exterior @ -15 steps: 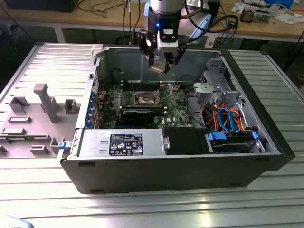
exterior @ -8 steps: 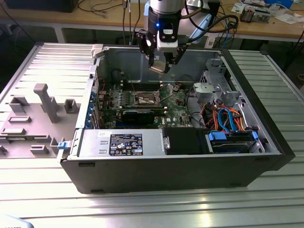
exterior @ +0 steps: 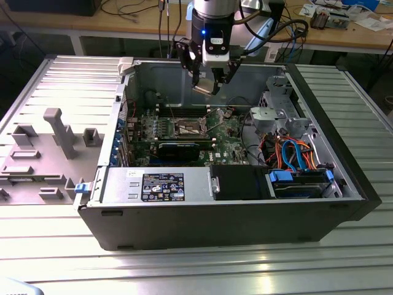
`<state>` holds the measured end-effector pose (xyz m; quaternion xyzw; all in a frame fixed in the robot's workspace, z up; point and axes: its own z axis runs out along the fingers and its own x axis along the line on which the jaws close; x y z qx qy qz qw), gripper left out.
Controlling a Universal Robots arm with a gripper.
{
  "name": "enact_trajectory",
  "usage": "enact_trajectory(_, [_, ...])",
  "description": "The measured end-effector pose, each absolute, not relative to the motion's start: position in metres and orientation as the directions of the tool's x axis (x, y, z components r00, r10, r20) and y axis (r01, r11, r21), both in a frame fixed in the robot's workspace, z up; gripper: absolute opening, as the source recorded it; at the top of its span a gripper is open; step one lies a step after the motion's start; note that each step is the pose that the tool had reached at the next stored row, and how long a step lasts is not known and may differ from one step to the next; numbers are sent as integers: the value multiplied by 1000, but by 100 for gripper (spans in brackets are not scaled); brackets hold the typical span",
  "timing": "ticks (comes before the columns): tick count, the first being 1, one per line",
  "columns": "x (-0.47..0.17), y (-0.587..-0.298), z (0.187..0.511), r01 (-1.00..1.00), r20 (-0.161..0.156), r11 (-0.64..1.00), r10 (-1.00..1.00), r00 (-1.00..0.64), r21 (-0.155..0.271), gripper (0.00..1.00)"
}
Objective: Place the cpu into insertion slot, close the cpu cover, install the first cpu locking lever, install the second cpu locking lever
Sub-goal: 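Place the cpu into insertion slot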
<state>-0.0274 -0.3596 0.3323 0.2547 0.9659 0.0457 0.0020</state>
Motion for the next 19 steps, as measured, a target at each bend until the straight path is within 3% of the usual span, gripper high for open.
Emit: enact_trajectory(19, [-27,-360,332,510,19,856,510,-860,89,55])
